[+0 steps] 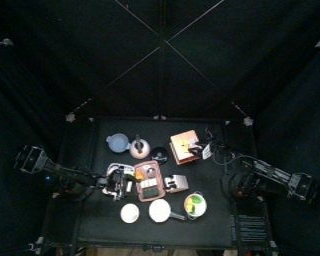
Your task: Place rice on drawer
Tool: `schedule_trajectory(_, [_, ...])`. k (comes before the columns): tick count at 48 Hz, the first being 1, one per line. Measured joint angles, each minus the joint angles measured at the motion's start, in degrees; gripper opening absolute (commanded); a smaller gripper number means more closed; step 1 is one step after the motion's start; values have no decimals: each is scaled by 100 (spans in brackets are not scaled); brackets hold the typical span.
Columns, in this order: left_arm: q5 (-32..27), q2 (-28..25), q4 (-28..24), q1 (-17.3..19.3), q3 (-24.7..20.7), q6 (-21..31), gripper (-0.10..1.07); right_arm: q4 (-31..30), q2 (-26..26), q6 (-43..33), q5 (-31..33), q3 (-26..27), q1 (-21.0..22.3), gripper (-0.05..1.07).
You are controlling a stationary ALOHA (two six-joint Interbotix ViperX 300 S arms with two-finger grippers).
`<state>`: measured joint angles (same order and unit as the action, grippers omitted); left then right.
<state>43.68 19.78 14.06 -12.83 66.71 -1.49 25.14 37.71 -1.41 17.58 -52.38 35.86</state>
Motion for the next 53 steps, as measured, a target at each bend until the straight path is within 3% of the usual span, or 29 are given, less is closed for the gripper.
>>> schedule_trajectory(21, [0, 0, 0, 9, 0, 18, 94, 0, 220, 0, -18, -334, -88, 102])
schedule_trajectory(53, [-9, -9, 44, 18, 9, 18, 94, 18, 211, -9, -149, -343, -220, 102])
